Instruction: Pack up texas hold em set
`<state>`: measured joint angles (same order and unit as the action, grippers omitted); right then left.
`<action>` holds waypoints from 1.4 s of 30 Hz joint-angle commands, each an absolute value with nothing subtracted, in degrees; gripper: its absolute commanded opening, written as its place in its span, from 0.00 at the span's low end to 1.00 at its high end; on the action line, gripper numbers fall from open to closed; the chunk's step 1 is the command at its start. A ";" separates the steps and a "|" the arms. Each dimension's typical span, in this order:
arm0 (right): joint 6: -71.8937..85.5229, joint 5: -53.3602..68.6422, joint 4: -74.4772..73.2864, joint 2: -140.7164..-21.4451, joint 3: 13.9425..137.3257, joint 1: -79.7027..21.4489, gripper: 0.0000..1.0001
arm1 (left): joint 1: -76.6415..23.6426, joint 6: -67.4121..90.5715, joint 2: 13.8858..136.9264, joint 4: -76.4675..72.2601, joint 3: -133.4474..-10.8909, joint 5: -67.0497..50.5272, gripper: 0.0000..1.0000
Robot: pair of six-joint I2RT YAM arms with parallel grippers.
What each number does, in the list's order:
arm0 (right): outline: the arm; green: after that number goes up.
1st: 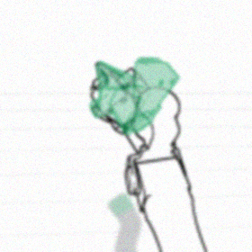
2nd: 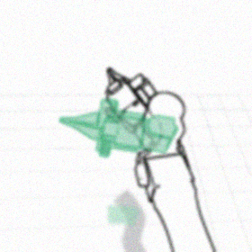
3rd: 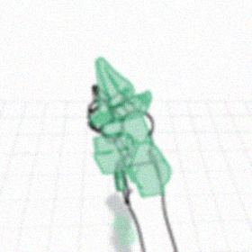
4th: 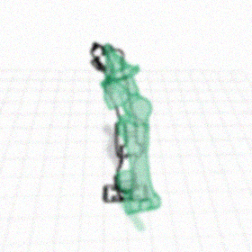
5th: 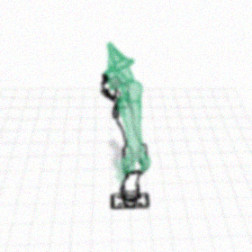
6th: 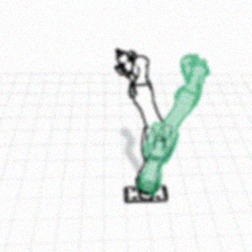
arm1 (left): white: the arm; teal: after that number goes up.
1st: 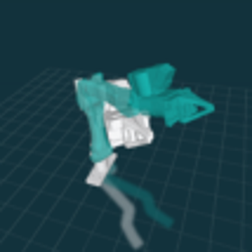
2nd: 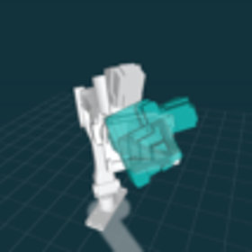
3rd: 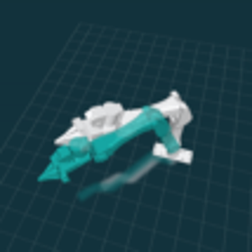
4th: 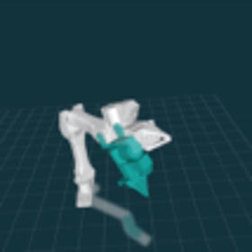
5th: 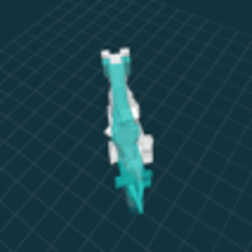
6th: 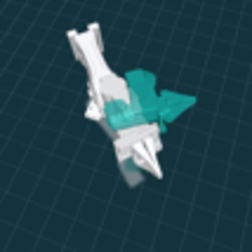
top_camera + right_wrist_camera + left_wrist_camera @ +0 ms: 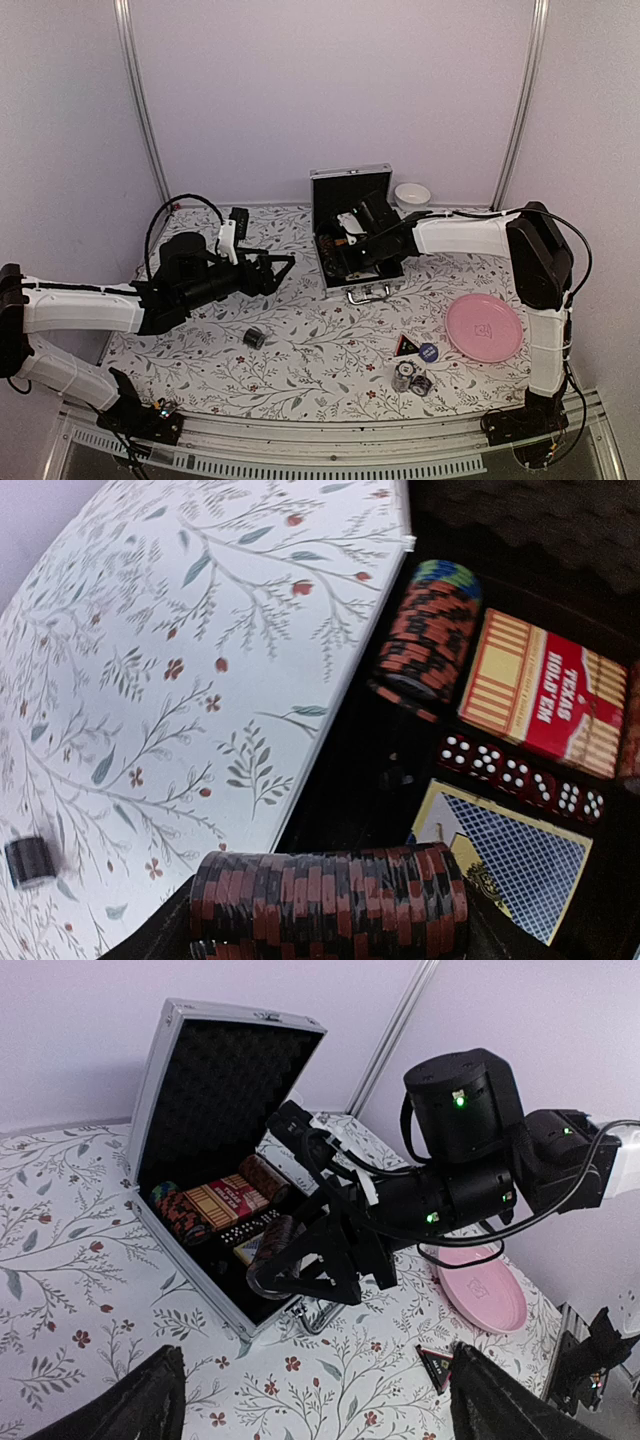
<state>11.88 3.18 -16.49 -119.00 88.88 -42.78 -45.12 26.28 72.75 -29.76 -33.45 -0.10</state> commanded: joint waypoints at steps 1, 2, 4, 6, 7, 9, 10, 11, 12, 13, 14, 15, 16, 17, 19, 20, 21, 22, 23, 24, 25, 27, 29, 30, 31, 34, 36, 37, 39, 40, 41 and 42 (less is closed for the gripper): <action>-6.03 13.70 -13.98 -119.21 91.71 -41.15 0.53 | -44.34 26.46 72.60 -30.60 -32.17 -3.54 0.92; -7.62 15.65 -14.73 -119.37 92.00 -40.54 0.54 | -44.30 26.46 72.53 -30.59 -32.03 -3.68 0.91; -10.96 18.78 -16.59 -119.86 92.93 -39.74 0.55 | -44.26 26.61 72.44 -30.45 -32.00 -3.78 0.91; -14.54 19.53 -18.08 -120.61 93.92 -39.47 0.55 | -44.27 26.81 72.41 -30.41 -31.82 -3.39 0.91; -15.63 19.59 -19.02 -121.18 94.59 -39.39 0.56 | -44.31 26.88 72.52 -30.41 -31.74 -3.07 0.91; -18.18 19.73 -21.13 -122.53 96.30 -39.39 0.56 | -44.31 27.02 72.82 -30.26 -31.78 -2.67 0.91; -19.26 19.42 -21.92 -123.52 97.07 -39.32 0.56 | -44.30 27.06 73.05 -30.17 -31.90 -2.72 0.90; -20.40 19.31 -22.53 -124.08 97.60 -39.23 0.56 | -44.34 27.15 73.24 -30.11 -32.00 -2.80 0.90; -21.03 19.00 -22.92 -124.45 98.02 -39.13 0.56 | -44.30 27.20 73.41 -30.06 -31.99 -2.75 0.90; -21.79 18.84 -23.18 -125.16 98.41 -38.93 0.56 | -44.34 27.31 73.47 -30.06 -31.99 -2.78 0.90; -22.26 19.00 -23.67 -125.58 98.88 -38.73 0.56 | -44.36 27.37 73.55 -30.01 -32.04 -2.73 0.90; -23.00 19.17 -24.17 -126.03 99.47 -38.54 0.56 | -44.35 27.46 73.60 -29.93 -32.00 -2.68 0.89; -23.44 19.24 -24.63 -126.41 100.06 -38.46 0.56 | -44.30 27.55 73.67 -29.81 -32.06 -2.60 0.89; -23.96 19.18 -24.99 -126.81 100.63 -38.41 0.56 | -44.31 27.57 73.73 -29.75 -32.01 -2.47 0.89; -24.86 19.08 -25.66 -127.52 101.57 -38.32 0.56 | -44.37 27.75 73.95 -29.79 -32.00 -2.29 0.89; -25.22 19.18 -25.93 -127.88 102.07 -38.33 0.56 | -44.33 27.75 74.11 -29.84 -31.99 -2.16 0.89; -25.49 19.36 -26.31 -128.25 102.57 -38.32 0.57 | -44.31 27.73 74.28 -29.97 -32.01 -2.17 0.89; -25.81 19.54 -26.77 -128.75 103.43 -38.32 0.57 | -44.38 27.75 74.53 -30.11 -32.08 -2.08 0.89; -25.99 19.64 -27.23 -129.28 104.10 -38.32 0.58 | -44.37 27.72 74.84 -30.19 -32.22 -2.16 0.89; -26.22 19.68 -27.58 -129.74 104.72 -38.32 0.58 | -44.32 27.74 75.17 -30.27 -32.39 -2.12 0.89; -26.44 19.69 -27.98 -130.35 105.22 -38.32 0.58 | -44.34 27.76 75.53 -30.34 -32.66 -2.23 0.89; -26.69 19.62 -28.60 -131.29 106.00 -38.32 0.58 | -44.31 27.77 76.29 -30.49 -33.14 -2.67 0.89; -27.01 19.46 -28.88 -131.86 106.25 -38.32 0.59 | -44.37 27.67 76.96 -30.50 -33.66 -3.05 0.89; -27.13 19.35 -28.98 -131.96 106.26 -38.36 0.59 | -44.40 27.61 77.30 -30.55 -33.86 -3.18 0.88; -27.22 19.27 -29.04 -132.01 106.22 -38.33 0.59 | -44.42 27.52 77.47 -30.58 -34.10 -3.33 0.89; -27.57 18.65 -29.14 -132.10 106.17 -38.32 0.60 | -44.47 27.33 78.08 -30.74 -34.52 -3.46 0.88; -27.80 18.13 -29.17 -131.89 106.17 -38.12 0.61 | -44.45 27.26 78.37 -30.87 -34.67 -3.56 0.88; -27.85 18.30 -29.12 -131.77 106.17 -37.94 0.62 | -44.46 27.25 78.45 -30.89 -34.71 -3.60 0.89; -27.94 18.94 -29.18 -131.51 106.19 -37.73 0.64 | -44.44 27.32 78.54 -31.02 -34.72 -3.72 0.88; -27.99 19.35 -29.18 -131.45 106.23 -37.71 0.65 | -44.47 27.28 78.47 -31.02 -34.66 -3.75 0.88; -28.03 19.80 -29.18 -131.39 106.21 -37.71 0.66 | -44.47 27.33 78.44 -30.96 -34.63 -3.71 0.88; -28.04 20.26 -29.18 -131.37 106.25 -37.71 0.68 | -44.45 27.29 78.34 -30.94 -34.63 -3.74 0.88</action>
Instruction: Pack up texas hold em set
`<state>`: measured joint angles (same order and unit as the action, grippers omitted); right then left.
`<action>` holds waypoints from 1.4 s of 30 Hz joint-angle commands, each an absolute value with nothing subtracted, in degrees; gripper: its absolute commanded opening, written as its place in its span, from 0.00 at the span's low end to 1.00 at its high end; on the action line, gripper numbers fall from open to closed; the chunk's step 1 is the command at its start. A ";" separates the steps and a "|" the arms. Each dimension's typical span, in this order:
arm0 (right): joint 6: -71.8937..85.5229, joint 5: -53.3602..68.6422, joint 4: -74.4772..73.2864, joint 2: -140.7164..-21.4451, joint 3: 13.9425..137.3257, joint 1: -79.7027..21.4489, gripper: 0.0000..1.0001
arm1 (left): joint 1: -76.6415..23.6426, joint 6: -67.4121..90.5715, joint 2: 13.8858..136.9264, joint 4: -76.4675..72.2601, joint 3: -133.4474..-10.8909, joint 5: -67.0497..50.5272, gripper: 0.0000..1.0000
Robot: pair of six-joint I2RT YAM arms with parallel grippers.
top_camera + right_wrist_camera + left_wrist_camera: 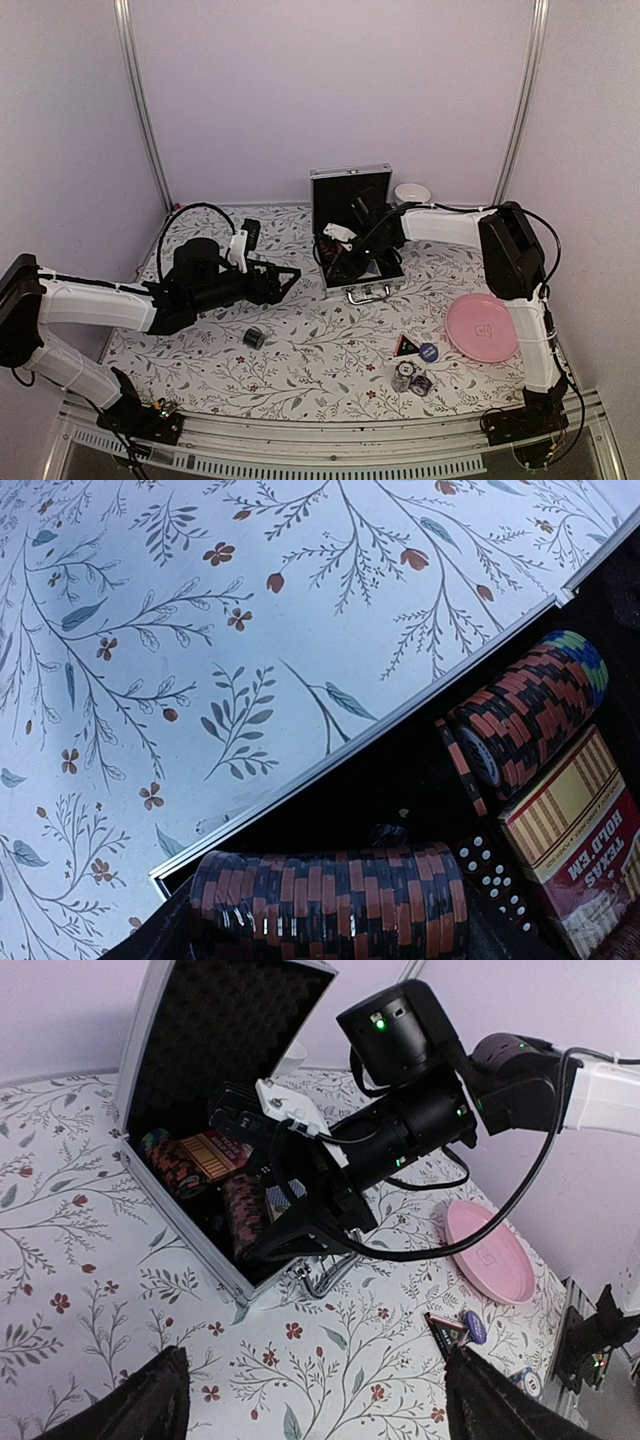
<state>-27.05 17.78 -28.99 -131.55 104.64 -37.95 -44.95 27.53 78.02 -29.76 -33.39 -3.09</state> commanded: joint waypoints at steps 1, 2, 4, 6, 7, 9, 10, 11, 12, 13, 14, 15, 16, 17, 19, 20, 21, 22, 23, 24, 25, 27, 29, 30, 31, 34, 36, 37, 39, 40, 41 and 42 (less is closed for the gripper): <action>-27.95 20.56 -29.18 -131.28 106.22 -37.71 0.71 | -44.47 27.25 78.19 -30.83 -34.63 -3.60 0.88; -27.81 21.04 -29.18 -131.13 106.15 -37.71 0.73 | -44.47 27.29 78.01 -30.50 -34.68 -3.48 0.89; -27.49 22.58 -29.14 -130.76 106.17 -37.59 0.85 | -44.31 27.00 77.54 -29.32 -35.05 -2.61 0.90; -27.06 23.98 -29.10 -130.21 106.17 -37.41 0.90 | -44.28 26.13 77.15 -26.19 -36.24 -0.32 0.91; -26.80 24.33 -29.05 -129.81 106.17 -37.28 0.91 | -44.22 25.39 76.90 -24.65 -36.90 0.66 0.91; -25.78 24.95 -28.68 -128.73 105.97 -36.94 0.92 | -44.02 23.02 75.91 -22.20 -37.79 2.45 0.92; -25.36 25.34 -28.43 -128.01 105.70 -36.65 0.93 | -43.77 21.82 75.28 -21.34 -38.05 3.08 0.92; -24.55 25.82 -27.95 -127.15 105.20 -36.40 0.93 | -43.24 20.89 74.62 -20.82 -38.08 3.48 0.93; -23.91 26.49 -27.26 -126.11 104.46 -36.09 0.93 | -42.55 20.09 74.02 -20.56 -37.94 3.59 0.93; -22.93 27.27 -26.19 -124.84 103.52 -35.80 0.93 | -41.72 19.50 73.40 -20.49 -37.71 3.68 0.93; -21.95 27.90 -24.96 -123.61 102.21 -35.36 0.93 | -40.88 19.02 72.98 -20.53 -37.44 4.12 0.93; -19.76 28.22 -23.43 -122.18 100.66 -35.05 0.93 | -39.66 18.66 72.47 -20.71 -37.02 4.76 0.93; -17.48 28.39 -21.56 -120.72 98.93 -34.79 0.93 | -38.84 18.23 72.00 -21.16 -36.39 5.63 0.93; -15.58 28.93 -19.91 -119.33 97.06 -34.61 0.93 | -38.24 17.55 71.46 -22.04 -35.42 6.67 0.93; -10.67 29.75 -15.58 -116.42 92.90 -34.48 0.93 | -37.38 15.91 70.00 -24.70 -33.07 9.07 0.93; -8.24 30.11 -13.45 -114.78 90.23 -34.47 0.93 | -37.09 14.82 69.16 -26.32 -31.79 10.09 0.93; -5.59 30.06 -11.17 -112.65 87.58 -34.58 0.93 | -36.90 13.87 68.38 -27.68 -30.46 10.98 0.93; -4.12 29.31 -9.23 -111.31 84.87 -34.55 0.92 | -36.77 12.71 67.38 -28.99 -28.97 11.83 0.93; -2.30 27.43 -7.98 -110.25 82.82 -34.62 0.92 | -36.61 11.61 66.92 -30.10 -28.34 12.10 0.93; -1.04 25.65 -7.35 -109.41 80.86 -34.77 0.91 | -36.57 9.90 66.31 -30.89 -27.22 12.56 0.93; 0.66 23.32 -7.11 -108.88 79.00 -34.99 0.90 | -36.49 8.64 66.05 -31.81 -26.53 12.78 0.93; 2.80 18.01 -7.29 -108.35 77.37 -36.19 0.87 | -36.47 6.30 65.99 -33.00 -25.16 13.55 0.93; 3.84 14.51 -8.10 -108.60 77.11 -37.86 0.83 | -36.44 5.39 66.22 -34.70 -23.71 15.01 0.93; 4.22 13.23 -8.69 -109.08 77.35 -38.71 0.82 | -36.41 5.35 66.33 -35.99 -22.71 15.38 0.93; 4.73 11.84 -9.29 -109.74 77.73 -39.72 0.81 | -36.47 5.39 66.47 -37.64 -21.53 15.50 0.92; 6.24 7.83 -10.53 -111.53 78.64 -40.91 0.78 | -36.39 7.00 66.52 -41.76 -18.49 14.89 0.92; 7.89 5.21 -10.55 -112.71 78.83 -40.96 0.75 | -36.39 7.94 66.58 -41.86 -18.33 13.18 0.92; 8.61 4.10 -10.70 -113.44 79.11 -41.02 0.74 | -36.43 8.07 66.73 -41.86 -18.36 12.49 0.92; 9.12 3.68 -11.15 -115.18 80.18 -41.48 0.73 | -36.40 8.13 67.02 -41.69 -18.62 12.50 0.92; 9.07 3.72 -11.16 -115.71 80.52 -41.79 0.73 | -36.40 8.09 67.18 -41.66 -18.71 12.87 0.92; 8.99 3.60 -11.16 -116.15 80.86 -42.21 0.73 | -36.41 8.15 67.31 -41.73 -18.66 13.12 0.92; 8.77 3.20 -11.18 -116.57 81.00 -42.54 0.72 | -36.36 8.17 67.51 -41.82 -18.64 13.09 0.92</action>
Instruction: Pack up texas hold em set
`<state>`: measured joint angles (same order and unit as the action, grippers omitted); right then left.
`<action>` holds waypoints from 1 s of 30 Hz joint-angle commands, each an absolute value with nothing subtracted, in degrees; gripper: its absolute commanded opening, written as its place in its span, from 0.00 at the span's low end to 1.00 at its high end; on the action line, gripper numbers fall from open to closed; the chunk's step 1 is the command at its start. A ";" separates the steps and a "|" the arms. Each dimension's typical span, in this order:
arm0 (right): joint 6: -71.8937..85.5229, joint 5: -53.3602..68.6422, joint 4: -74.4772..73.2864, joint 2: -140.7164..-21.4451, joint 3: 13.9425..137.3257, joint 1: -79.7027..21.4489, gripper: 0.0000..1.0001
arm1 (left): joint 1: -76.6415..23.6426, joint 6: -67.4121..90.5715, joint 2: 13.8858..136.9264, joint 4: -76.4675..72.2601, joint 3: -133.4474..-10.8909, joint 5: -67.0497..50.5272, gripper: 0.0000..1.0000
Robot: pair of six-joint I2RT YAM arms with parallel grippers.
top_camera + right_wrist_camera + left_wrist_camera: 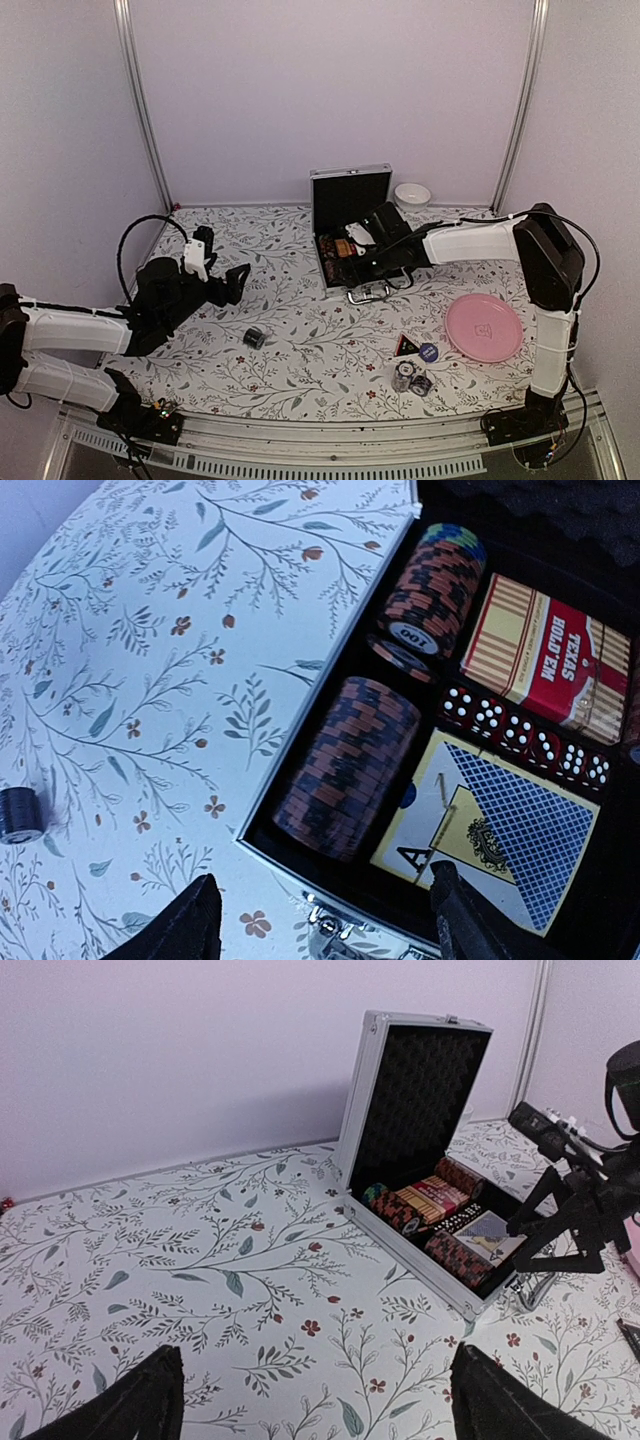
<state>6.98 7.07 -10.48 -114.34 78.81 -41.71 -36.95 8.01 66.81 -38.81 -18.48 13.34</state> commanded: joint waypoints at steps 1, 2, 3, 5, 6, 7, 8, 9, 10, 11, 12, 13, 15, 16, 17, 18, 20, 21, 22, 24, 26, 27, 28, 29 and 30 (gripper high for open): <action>8.78 2.81 -11.27 -116.95 81.17 -42.70 0.72 | -36.40 8.25 67.93 -41.90 -18.63 12.97 0.92; 8.85 2.37 -11.44 -117.35 81.28 -42.74 0.72 | -36.47 8.26 68.20 -41.92 -18.75 12.77 0.92; 9.28 1.78 -11.52 -117.68 81.32 -42.72 0.71 | -36.44 8.26 68.47 -41.92 -18.96 12.55 0.92; 9.80 0.59 -11.62 -118.28 81.30 -42.75 0.70 | -36.47 8.02 68.80 -41.80 -19.22 12.36 0.92; 10.04 0.43 -11.66 -118.56 81.41 -42.78 0.70 | -36.47 7.89 68.89 -41.71 -19.37 12.38 0.91; 10.30 0.22 -11.76 -119.00 81.62 -42.72 0.70 | -36.47 7.83 68.90 -41.55 -19.47 12.47 0.91; 10.62 0.27 -11.78 -119.27 81.71 -42.74 0.70 | -36.47 7.82 68.85 -41.56 -19.41 12.48 0.91; 10.71 0.52 -11.80 -119.53 81.94 -42.73 0.69 | -36.42 7.82 68.70 -41.54 -19.37 12.55 0.91; 10.76 0.67 -11.78 -119.79 81.99 -42.76 0.69 | -36.47 7.84 68.61 -41.53 -19.31 12.49 0.91; 10.87 0.76 -11.78 -119.98 82.08 -42.73 0.69 | -36.45 7.83 68.56 -41.63 -19.21 12.55 0.91; 10.97 0.88 -11.80 -120.11 82.14 -42.72 0.69 | -36.48 7.76 68.48 -41.68 -19.21 12.57 0.91; 11.03 0.77 -11.78 -120.26 82.02 -42.74 0.69 | -36.48 7.74 68.47 -41.66 -19.17 12.63 0.91; 11.16 0.39 -11.87 -120.45 82.01 -42.78 0.68 | -36.46 7.50 68.47 -41.60 -19.18 12.90 0.91; 11.33 0.13 -11.94 -120.49 82.05 -42.72 0.68 | -36.47 7.48 68.47 -41.59 -19.17 12.96 0.91; 11.44 -0.09 -11.85 -120.57 82.13 -42.78 0.68 | -36.47 7.42 68.39 -41.57 -19.17 13.00 0.91; 11.57 -0.35 -11.86 -120.66 82.24 -42.72 0.68 | -36.47 7.41 68.38 -41.62 -19.20 13.02 0.91; 11.97 -0.70 -11.81 -120.91 82.54 -42.79 0.68 | -36.47 7.47 68.42 -41.58 -19.16 12.92 0.91; 12.18 -0.70 -11.80 -121.19 82.79 -42.77 0.68 | -36.46 7.47 68.46 -41.57 -19.16 12.84 0.91; 12.34 -0.75 -11.79 -121.39 83.02 -42.80 0.68 | -36.47 7.49 68.49 -41.62 -19.16 12.83 0.91; 12.69 -0.81 -11.80 -122.00 83.58 -42.72 0.68 | -36.47 7.39 68.65 -41.57 -19.30 12.75 0.91; 13.03 -0.88 -11.78 -122.67 84.15 -42.76 0.68 | -36.47 7.47 68.94 -41.43 -19.56 12.53 0.91; 13.12 -0.99 -11.78 -122.88 84.38 -42.74 0.68 | -36.47 7.51 68.99 -41.40 -19.66 12.37 0.91; 13.31 -1.23 -11.73 -123.06 84.56 -42.75 0.68 | -36.47 7.54 69.06 -41.40 -19.68 12.25 0.91; 13.48 -1.37 -11.65 -123.17 84.75 -42.74 0.68 | -36.47 7.56 69.08 -41.40 -19.64 12.14 0.91; 13.77 -1.52 -11.61 -123.34 84.99 -42.74 0.68 | -36.47 7.58 69.08 -41.40 -19.68 12.13 0.91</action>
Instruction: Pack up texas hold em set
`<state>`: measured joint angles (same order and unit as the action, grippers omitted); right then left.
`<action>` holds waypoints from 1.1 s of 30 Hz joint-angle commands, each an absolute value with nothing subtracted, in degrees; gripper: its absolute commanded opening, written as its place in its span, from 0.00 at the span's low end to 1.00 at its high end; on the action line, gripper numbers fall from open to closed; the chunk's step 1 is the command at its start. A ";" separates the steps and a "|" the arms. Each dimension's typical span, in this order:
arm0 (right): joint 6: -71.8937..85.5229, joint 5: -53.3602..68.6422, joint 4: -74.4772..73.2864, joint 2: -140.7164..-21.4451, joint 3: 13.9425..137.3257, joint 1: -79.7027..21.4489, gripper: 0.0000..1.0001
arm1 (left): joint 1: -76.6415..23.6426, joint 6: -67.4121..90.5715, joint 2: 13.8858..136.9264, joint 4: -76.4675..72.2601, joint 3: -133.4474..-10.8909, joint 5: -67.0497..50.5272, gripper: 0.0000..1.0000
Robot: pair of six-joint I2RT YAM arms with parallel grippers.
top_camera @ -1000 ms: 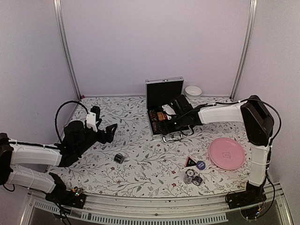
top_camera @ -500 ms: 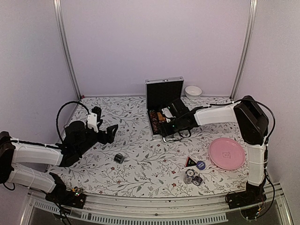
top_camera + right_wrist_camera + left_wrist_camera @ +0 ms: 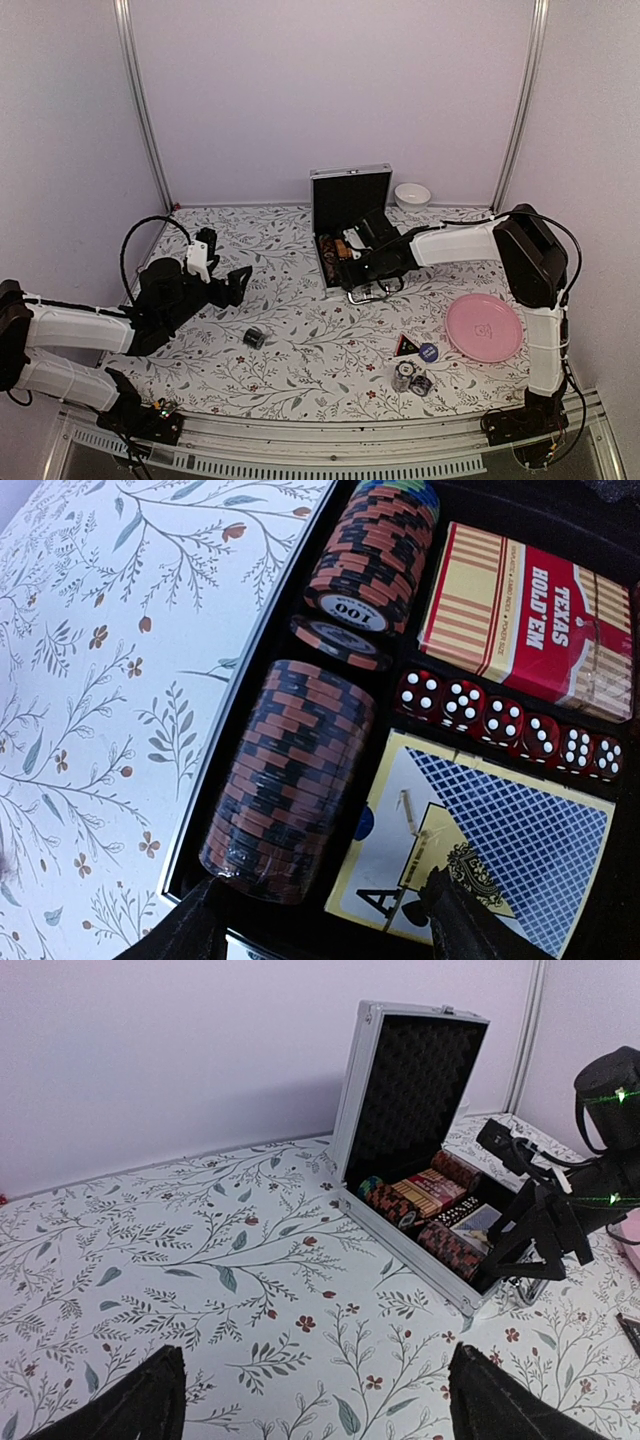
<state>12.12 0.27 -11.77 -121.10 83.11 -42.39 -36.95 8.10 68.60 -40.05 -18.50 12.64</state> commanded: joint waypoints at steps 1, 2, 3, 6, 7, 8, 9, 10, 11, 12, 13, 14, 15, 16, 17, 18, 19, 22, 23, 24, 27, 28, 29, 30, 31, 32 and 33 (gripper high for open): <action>13.94 -1.68 -11.59 -123.51 85.25 -42.77 0.68 | -36.47 7.61 69.01 -41.40 -19.68 12.06 0.91; 14.03 -1.83 -11.52 -123.69 85.52 -42.73 0.68 | -36.45 7.56 68.99 -41.33 -19.66 12.05 0.91; 14.21 -1.95 -11.51 -123.93 85.86 -42.77 0.68 | -36.47 7.56 69.01 -41.31 -19.66 12.04 0.91; 14.66 -2.47 -11.51 -124.52 86.53 -42.78 0.68 | -36.45 7.48 68.86 -41.22 -19.63 12.09 0.91; 14.78 -2.73 -11.51 -124.80 86.71 -42.73 0.68 | -36.47 7.49 68.82 -41.22 -19.68 12.05 0.91; 14.91 -2.99 -11.51 -124.98 86.89 -42.72 0.68 | -36.47 7.47 68.78 -41.22 -19.62 12.12 0.91; 15.00 -3.19 -11.54 -125.24 87.06 -42.78 0.68 | -36.44 7.47 68.74 -41.15 -19.58 12.13 0.91; 15.15 -3.39 -11.56 -125.39 87.22 -42.76 0.68 | -36.47 7.43 68.73 -41.18 -19.60 12.13 0.91; 15.33 -3.61 -11.45 -125.58 87.42 -42.77 0.68 | -36.47 7.39 68.73 -41.18 -19.61 12.13 0.91; 15.43 -3.75 -11.31 -125.67 87.55 -42.77 0.68 | -36.47 7.38 68.73 -41.16 -19.58 12.13 0.91; 15.59 -3.90 -11.19 -125.79 87.73 -42.75 0.68 | -36.45 7.38 68.73 -41.21 -19.54 12.13 0.91; 15.72 -4.13 -11.09 -125.99 87.99 -42.72 0.68 | -36.47 7.38 68.73 -41.26 -19.57 12.06 0.91; 15.81 -4.33 -11.00 -126.13 88.24 -42.72 0.68 | -36.47 7.39 68.73 -41.24 -19.58 12.04 0.91; 15.94 -4.50 -10.97 -126.37 88.51 -42.71 0.68 | -36.47 7.38 68.73 -41.28 -19.52 11.96 0.91; 16.03 -4.68 -10.88 -126.57 88.81 -42.74 0.68 | -36.47 7.38 68.73 -41.33 -19.59 11.98 0.91; 16.08 -4.88 -10.82 -126.75 89.12 -42.73 0.68 | -36.47 7.38 68.73 -41.31 -19.53 11.91 0.91; 16.08 -4.98 -10.82 -127.09 89.46 -42.66 0.68 | -36.47 7.44 68.73 -41.34 -19.56 11.87 0.91; 16.47 -5.89 -10.67 -127.86 90.31 -42.62 0.67 | -36.47 7.31 68.67 -41.39 -19.43 11.61 0.91; 16.60 -6.08 -10.52 -128.02 90.53 -42.56 0.67 | -36.47 7.30 68.65 -41.41 -19.38 11.58 0.91; 16.72 -6.25 -10.41 -128.17 90.67 -42.56 0.67 | -36.47 7.25 68.64 -41.54 -19.39 11.48 0.91; 17.08 -6.54 -9.98 -128.58 91.11 -42.33 0.67 | -36.47 7.21 68.56 -41.51 -19.30 11.43 0.91; 17.17 -6.59 -9.87 -128.70 91.32 -42.28 0.67 | -36.45 7.21 68.51 -41.55 -19.30 11.44 0.91; 17.22 -6.59 -9.87 -128.90 91.48 -42.22 0.67 | -36.47 7.21 68.47 -41.57 -19.25 11.43 0.91; 17.30 -6.59 -9.77 -129.01 91.61 -42.15 0.67 | -36.49 7.21 68.47 -41.59 -19.26 11.45 0.91; 17.31 -6.57 -9.68 -129.08 91.66 -42.04 0.67 | -36.48 7.14 68.47 -41.59 -19.25 11.43 0.91; 17.31 -6.63 -9.67 -129.15 91.75 -42.04 0.67 | -36.50 7.12 68.47 -41.57 -19.30 11.46 0.91; 17.38 -6.67 -9.67 -129.31 91.80 -41.96 0.67 | -36.48 7.12 68.47 -41.58 -19.25 11.43 0.91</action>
